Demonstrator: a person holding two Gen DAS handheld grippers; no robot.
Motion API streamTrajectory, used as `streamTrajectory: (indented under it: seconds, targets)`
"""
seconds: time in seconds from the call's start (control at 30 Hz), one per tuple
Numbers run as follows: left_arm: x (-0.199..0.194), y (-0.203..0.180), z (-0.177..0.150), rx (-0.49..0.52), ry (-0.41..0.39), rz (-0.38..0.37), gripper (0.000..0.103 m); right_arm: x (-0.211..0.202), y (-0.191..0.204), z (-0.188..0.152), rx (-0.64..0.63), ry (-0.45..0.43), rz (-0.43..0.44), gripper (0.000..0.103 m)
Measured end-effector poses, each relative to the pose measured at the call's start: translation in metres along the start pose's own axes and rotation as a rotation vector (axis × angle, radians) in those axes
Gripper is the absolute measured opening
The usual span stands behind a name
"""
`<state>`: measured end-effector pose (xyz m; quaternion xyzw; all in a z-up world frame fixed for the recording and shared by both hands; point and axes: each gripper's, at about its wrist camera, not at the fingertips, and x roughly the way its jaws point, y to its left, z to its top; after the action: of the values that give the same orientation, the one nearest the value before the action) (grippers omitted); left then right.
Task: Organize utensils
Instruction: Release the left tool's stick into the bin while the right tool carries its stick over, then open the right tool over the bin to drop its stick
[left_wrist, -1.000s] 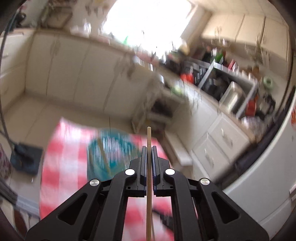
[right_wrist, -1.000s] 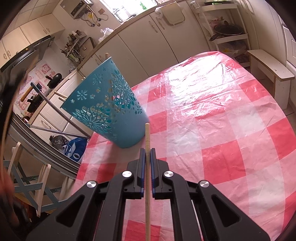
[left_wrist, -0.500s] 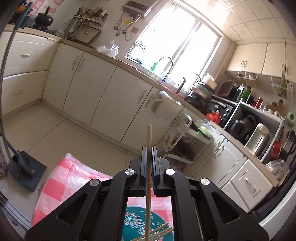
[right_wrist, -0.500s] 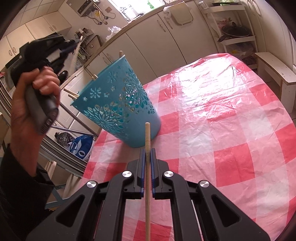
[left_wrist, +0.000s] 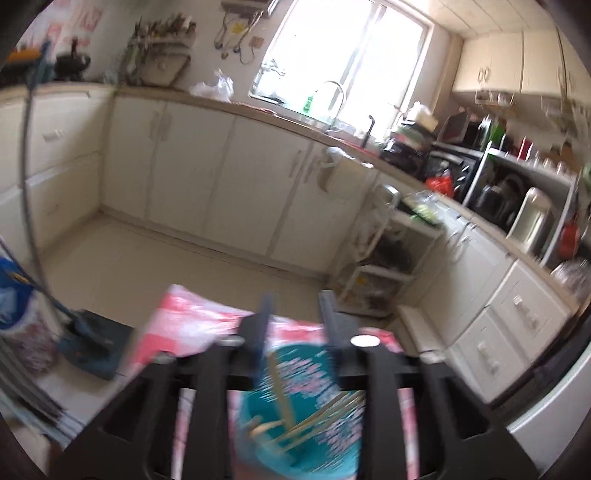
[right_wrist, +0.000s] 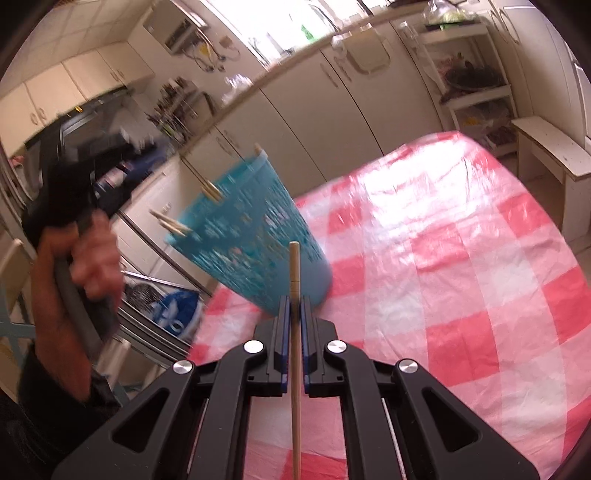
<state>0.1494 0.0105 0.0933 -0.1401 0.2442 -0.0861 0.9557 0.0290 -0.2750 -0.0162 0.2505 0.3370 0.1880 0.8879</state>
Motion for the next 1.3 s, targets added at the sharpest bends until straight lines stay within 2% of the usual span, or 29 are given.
streamTrajectory:
  seconds: [0.03,0.13,0.2,0.3,0.57,1.03,1.2,1.3]
  targets:
    - [-0.009,0.0,-0.005,0.027,-0.007,0.04,0.055,-0.004,0.001,0.002,0.003,-0.017,0.017,0.006]
    - [-0.03,0.007,-0.019,0.093,-0.023,0.141,0.065,-0.013,0.006,0.009,0.017,-0.061,0.067,0.006]
    - [-0.039,0.014,-0.028,0.097,-0.017,0.189,0.07,-0.018,0.01,0.015,0.028,-0.078,0.092,0.006]
    - [-0.042,0.027,-0.036,0.085,0.012,0.215,0.071,-0.022,0.022,0.026,0.006,-0.105,0.101,0.006]
    - [-0.044,0.047,-0.03,0.056,0.011,0.224,0.072,-0.037,0.048,0.05,-0.061,-0.147,0.099,0.006]
    - [-0.044,0.044,-0.032,0.065,0.02,0.233,0.073,-0.073,0.103,0.114,-0.156,-0.22,0.173,0.006]
    - [-0.042,0.046,-0.035,0.065,0.031,0.236,0.074,-0.062,0.119,0.132,-0.215,-0.246,0.142,0.006]
    - [-0.04,0.047,-0.036,0.062,0.04,0.237,0.075,-0.039,0.12,0.135,-0.24,-0.224,0.097,0.006]
